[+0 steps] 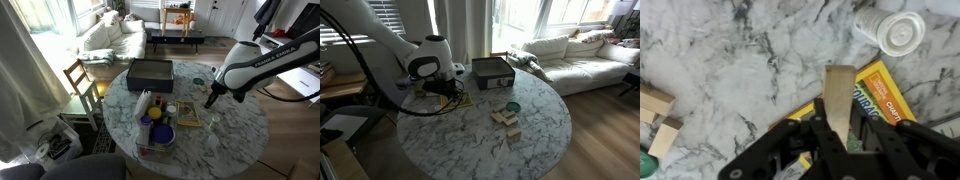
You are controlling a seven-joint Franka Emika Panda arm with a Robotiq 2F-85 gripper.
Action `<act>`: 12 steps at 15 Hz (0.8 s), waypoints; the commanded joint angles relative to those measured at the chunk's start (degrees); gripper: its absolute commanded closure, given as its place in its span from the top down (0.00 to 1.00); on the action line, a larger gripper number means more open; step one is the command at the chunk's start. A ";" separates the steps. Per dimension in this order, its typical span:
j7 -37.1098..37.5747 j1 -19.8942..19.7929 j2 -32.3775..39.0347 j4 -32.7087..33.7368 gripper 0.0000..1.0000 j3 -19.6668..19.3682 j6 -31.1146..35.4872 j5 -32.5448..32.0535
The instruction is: Remove the measuring cup from the clear container and put it on the table then place one wooden block on top of the measuring cup
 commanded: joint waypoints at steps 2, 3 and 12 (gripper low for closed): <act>0.03 0.52 0.41 0.58 0.29 -0.75 -0.15 0.14; 0.03 0.48 0.58 0.68 0.07 -0.79 -0.15 0.12; -21.81 0.05 -9.73 -4.33 0.07 2.95 -5.55 6.73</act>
